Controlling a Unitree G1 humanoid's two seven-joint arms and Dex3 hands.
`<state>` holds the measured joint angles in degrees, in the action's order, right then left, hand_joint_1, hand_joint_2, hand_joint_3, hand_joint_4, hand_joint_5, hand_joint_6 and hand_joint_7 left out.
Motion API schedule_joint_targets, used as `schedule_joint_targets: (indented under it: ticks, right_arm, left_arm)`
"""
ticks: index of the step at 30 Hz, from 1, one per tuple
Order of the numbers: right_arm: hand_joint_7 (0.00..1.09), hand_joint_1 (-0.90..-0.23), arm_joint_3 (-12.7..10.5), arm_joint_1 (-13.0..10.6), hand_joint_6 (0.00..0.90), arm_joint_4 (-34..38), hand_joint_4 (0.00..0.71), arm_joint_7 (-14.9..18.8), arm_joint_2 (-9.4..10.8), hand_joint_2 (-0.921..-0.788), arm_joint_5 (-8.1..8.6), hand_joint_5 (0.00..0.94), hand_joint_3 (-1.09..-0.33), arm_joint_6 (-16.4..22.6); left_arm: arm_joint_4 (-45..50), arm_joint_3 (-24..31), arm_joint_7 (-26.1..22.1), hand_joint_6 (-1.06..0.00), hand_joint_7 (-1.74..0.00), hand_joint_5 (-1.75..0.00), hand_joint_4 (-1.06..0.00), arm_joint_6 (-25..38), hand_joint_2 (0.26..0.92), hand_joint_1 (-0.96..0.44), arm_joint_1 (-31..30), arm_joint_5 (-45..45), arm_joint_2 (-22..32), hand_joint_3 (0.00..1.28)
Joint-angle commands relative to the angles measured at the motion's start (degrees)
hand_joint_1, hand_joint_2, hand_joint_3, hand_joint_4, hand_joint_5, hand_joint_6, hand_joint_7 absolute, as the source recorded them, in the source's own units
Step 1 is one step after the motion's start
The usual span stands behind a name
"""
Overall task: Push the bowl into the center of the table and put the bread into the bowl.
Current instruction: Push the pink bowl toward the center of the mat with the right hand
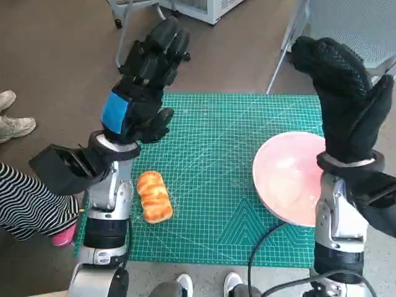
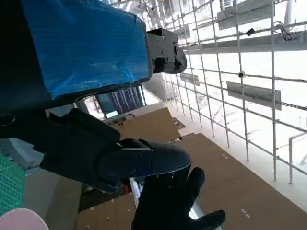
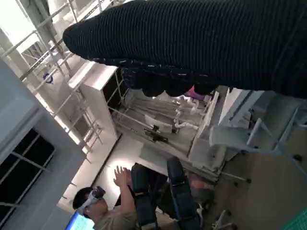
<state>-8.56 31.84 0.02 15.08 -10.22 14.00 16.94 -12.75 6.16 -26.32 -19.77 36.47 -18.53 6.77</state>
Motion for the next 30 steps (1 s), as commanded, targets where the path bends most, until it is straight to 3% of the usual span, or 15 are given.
schedule_joint_targets:
  ticks: [1, 30]
  right_arm:
    - [0.56, -0.651, 0.0, -1.3, 0.048, 0.4, 0.190, -0.1, -0.2, -0.921, -0.33, 0.002, -0.639, -0.3]
    - [0.56, -0.647, -0.2, -1.4, 0.048, -0.5, 0.189, 0.1, -0.8, -0.921, 0.20, 0.001, -0.640, -1.7]
  left_arm:
    - [0.5, -0.1, 0.2, 0.00, -0.42, 0.00, -0.11, 0.4, 0.921, -0.76, -0.1, 0.3, 0.3, 0.47]
    - [2.0, -1.0, 1.1, 0.00, -0.42, 0.00, -0.11, 1.8, 0.921, -0.77, -0.3, 0.6, -0.1, 0.48]
